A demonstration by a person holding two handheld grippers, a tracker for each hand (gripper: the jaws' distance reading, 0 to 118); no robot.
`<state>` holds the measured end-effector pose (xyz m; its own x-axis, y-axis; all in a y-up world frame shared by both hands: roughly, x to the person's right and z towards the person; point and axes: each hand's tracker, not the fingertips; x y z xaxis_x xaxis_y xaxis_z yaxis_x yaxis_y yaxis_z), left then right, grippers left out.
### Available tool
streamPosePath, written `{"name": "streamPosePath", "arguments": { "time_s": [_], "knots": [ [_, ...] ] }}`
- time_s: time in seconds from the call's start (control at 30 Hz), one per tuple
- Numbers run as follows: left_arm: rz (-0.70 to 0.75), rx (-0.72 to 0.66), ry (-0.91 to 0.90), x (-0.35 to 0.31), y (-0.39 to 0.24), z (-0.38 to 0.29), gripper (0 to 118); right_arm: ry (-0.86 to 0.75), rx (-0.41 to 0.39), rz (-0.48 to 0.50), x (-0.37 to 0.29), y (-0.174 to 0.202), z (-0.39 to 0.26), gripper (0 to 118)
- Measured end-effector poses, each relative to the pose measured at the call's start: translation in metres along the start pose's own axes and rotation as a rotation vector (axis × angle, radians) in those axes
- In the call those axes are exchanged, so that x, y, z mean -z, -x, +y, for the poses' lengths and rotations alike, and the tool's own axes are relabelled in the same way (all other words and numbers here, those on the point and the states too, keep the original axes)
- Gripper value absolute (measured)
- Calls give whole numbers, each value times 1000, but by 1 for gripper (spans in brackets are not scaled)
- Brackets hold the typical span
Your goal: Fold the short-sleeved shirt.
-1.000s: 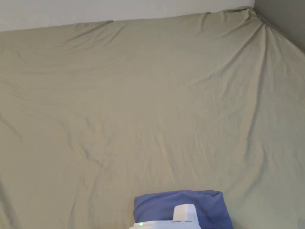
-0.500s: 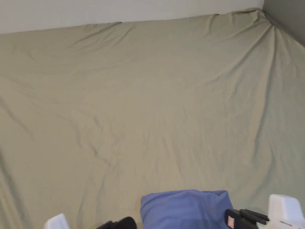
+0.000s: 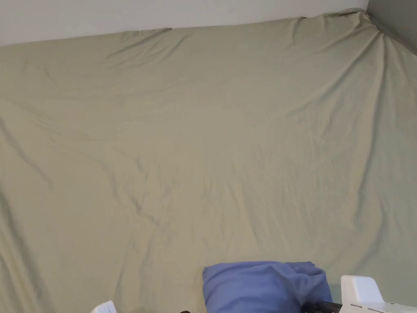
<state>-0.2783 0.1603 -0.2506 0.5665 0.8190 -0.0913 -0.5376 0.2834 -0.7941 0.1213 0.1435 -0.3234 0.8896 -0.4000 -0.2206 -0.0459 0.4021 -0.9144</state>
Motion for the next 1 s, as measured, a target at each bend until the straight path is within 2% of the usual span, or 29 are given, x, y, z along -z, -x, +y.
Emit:
{"name": "streamPosePath", "arguments": {
  "time_s": [0.03, 0.07, 0.1, 0.13, 0.17, 0.2, 0.23, 0.3, 0.47, 0.53, 0.57, 0.6, 0.63, 0.67, 0.7, 0.77, 0.87, 1.0],
  "knots": [
    [-21, -17, 6, 3, 2, -1, 1, 0, -3, 1, 0, -1, 0, 0],
    [-50, -38, 10, 6, 5, 0, 15, -1, 0, 2, -1, 1, -1, 0],
    [-64, -69, 29, 9, 7, 2, 50, 0, 6, 4, -1, 0, -1, 0],
    [-72, -85, 57, 15, 9, 5, 109, 0, 10, 7, -1, -2, 0, 0],
    [-81, -75, 94, 21, 10, 5, 118, 0, 10, 7, -1, -2, -1, 0],
    [-90, -68, 117, 29, 11, 5, 114, -1, 8, 7, -2, 0, -1, 0],
    [-134, -52, 87, 24, 8, 10, 118, -1, 6, 7, -2, 0, -1, 0],
    [-83, -87, 136, 42, 11, 7, 118, -1, 5, 6, -2, 0, -1, 0],
    [-33, -57, 233, 87, 18, 6, 118, -4, 15, 15, -1, -2, -3, 0],
    [-109, -41, 233, 99, 8, 8, 118, -4, 15, 17, -1, -2, -3, 0],
    [-88, -42, 241, 105, 3, 8, 116, -5, 15, 17, -1, -2, -3, 0],
    [-71, -24, 263, 111, -1, 7, 111, -5, 15, 18, -1, -2, -4, 0],
    [-33, 26, 280, 117, -5, 6, 95, -6, 17, 18, 0, -2, -4, 0],
    [40, 109, 287, 120, -8, 5, 71, -7, 18, 16, 0, -2, -5, 0],
    [94, 163, 284, 116, -10, 2, 29, -8, 16, 12, 0, -1, -5, 0],
    [9, 55, 290, 112, -7, 4, 27, -12, 20, 17, -2, -2, -7, 0],
    [33, 119, 284, 104, -6, 10, 27, -61, 19, 7, -16, 2, -6, 0],
    [56, 136, 266, 78, 0, 26, 27, -161, 35, 7, -55, -3, -2, 0]
  ]
}}
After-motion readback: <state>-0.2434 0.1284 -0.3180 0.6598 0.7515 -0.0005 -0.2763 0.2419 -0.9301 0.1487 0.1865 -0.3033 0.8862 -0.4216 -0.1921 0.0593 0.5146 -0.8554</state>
